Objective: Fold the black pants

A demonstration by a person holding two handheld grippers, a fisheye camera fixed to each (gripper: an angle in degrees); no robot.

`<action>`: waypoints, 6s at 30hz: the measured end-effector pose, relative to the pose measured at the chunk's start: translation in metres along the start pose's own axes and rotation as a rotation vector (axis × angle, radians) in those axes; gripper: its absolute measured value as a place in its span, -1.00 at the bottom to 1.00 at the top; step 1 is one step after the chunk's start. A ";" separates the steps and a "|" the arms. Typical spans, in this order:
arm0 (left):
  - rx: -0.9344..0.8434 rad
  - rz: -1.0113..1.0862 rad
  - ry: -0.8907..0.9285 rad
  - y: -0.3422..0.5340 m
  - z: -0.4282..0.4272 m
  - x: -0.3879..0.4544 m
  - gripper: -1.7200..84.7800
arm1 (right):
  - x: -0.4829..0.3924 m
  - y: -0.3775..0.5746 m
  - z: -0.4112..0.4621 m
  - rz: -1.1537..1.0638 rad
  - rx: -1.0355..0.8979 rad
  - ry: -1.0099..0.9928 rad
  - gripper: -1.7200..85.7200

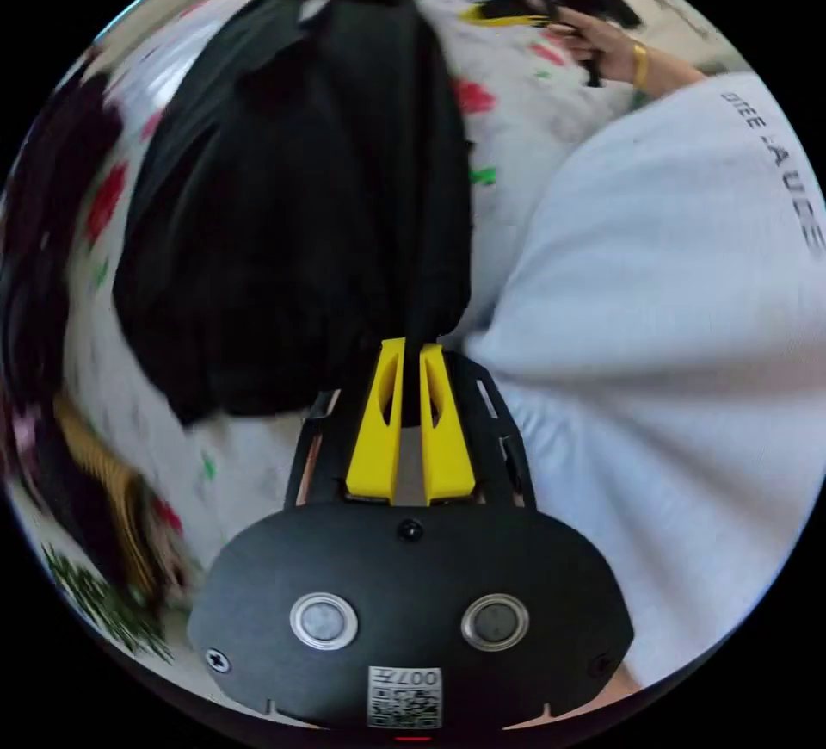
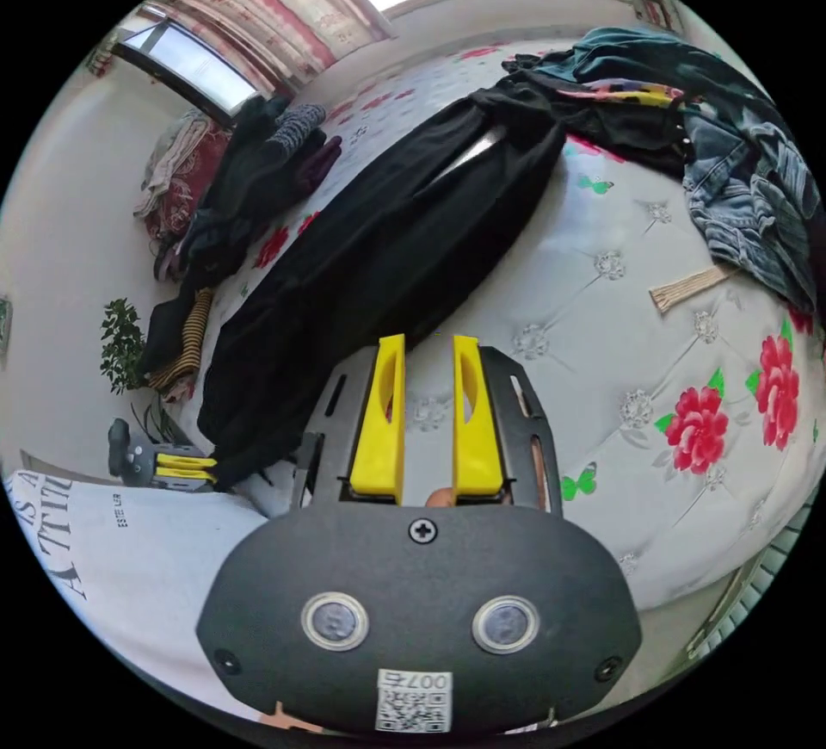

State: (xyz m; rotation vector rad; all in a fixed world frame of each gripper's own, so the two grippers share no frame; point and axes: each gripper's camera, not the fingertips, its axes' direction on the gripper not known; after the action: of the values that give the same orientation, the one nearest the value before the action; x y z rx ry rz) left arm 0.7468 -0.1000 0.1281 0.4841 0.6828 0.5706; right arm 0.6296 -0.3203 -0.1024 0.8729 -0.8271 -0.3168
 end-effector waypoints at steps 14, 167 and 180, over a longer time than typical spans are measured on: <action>0.011 -0.865 -0.224 0.186 -0.015 -0.052 -0.96 | 0.005 -0.136 0.035 -0.068 -0.009 0.043 -0.69; 1.035 -1.700 0.402 0.462 -0.209 0.023 -0.64 | 0.260 -0.126 -0.277 0.680 0.295 -0.279 -0.96; 1.112 -1.751 0.489 0.525 -0.187 0.013 -0.63 | -0.339 -0.038 -0.156 -0.863 0.085 -0.157 -0.94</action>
State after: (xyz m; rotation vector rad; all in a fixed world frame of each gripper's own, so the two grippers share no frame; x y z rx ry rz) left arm 0.4528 0.3405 0.3022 0.5477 1.5470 -1.4829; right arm 0.5271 -0.0691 -0.3610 1.2698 -0.5679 -1.1210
